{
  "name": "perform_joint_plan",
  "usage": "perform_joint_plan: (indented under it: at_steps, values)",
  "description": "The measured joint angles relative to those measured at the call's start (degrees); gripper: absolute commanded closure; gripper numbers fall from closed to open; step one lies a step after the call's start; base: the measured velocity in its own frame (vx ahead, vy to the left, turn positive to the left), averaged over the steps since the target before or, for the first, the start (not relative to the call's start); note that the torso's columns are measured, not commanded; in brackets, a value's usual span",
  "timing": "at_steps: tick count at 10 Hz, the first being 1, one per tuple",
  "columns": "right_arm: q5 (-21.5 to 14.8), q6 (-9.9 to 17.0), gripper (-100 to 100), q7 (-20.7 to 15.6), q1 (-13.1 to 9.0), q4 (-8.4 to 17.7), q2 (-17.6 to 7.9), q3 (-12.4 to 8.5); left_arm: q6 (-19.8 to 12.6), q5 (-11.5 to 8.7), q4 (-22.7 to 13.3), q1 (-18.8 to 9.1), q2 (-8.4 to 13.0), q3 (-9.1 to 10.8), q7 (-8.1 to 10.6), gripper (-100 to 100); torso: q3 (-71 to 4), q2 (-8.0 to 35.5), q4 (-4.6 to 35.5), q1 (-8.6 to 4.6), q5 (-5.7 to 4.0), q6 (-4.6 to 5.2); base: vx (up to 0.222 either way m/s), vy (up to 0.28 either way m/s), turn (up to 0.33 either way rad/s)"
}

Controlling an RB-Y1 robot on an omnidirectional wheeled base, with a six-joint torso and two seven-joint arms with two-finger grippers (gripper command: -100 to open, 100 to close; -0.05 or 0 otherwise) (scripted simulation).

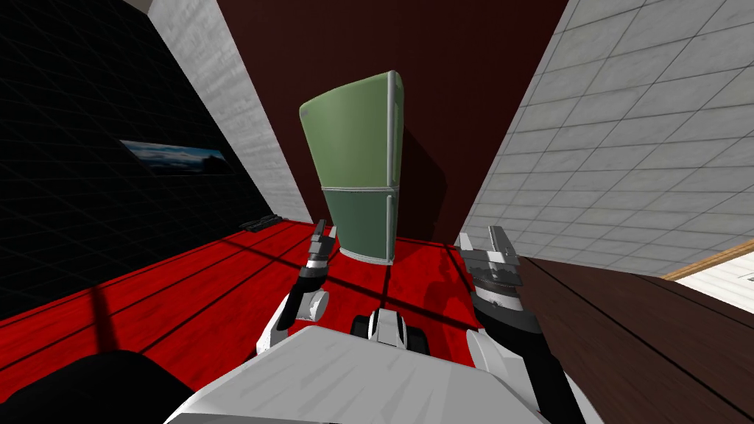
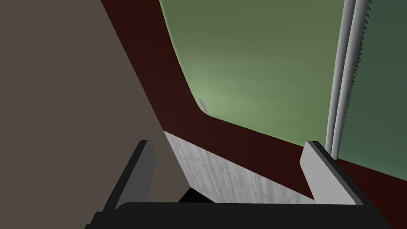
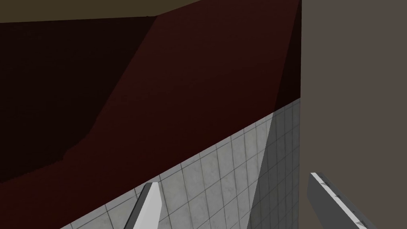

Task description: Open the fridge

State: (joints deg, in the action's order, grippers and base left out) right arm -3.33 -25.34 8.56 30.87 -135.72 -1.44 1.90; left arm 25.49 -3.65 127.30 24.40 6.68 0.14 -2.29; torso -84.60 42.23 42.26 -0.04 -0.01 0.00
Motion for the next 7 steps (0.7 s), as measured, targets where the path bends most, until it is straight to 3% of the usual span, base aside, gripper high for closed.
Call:
perform_joint_plan:
  at_steps: [7]
  values:
    - [0.0, 0.0, 0, 0.0, 0.0, 0.0, 0.0, 0.0, -8.1, -5.8, -3.3, -7.7, 5.8, -1.61, -6.24, -100, 0.0, 0.1, 0.0, -0.04, -0.01, 0.0, 0.073, -0.04, -0.011]
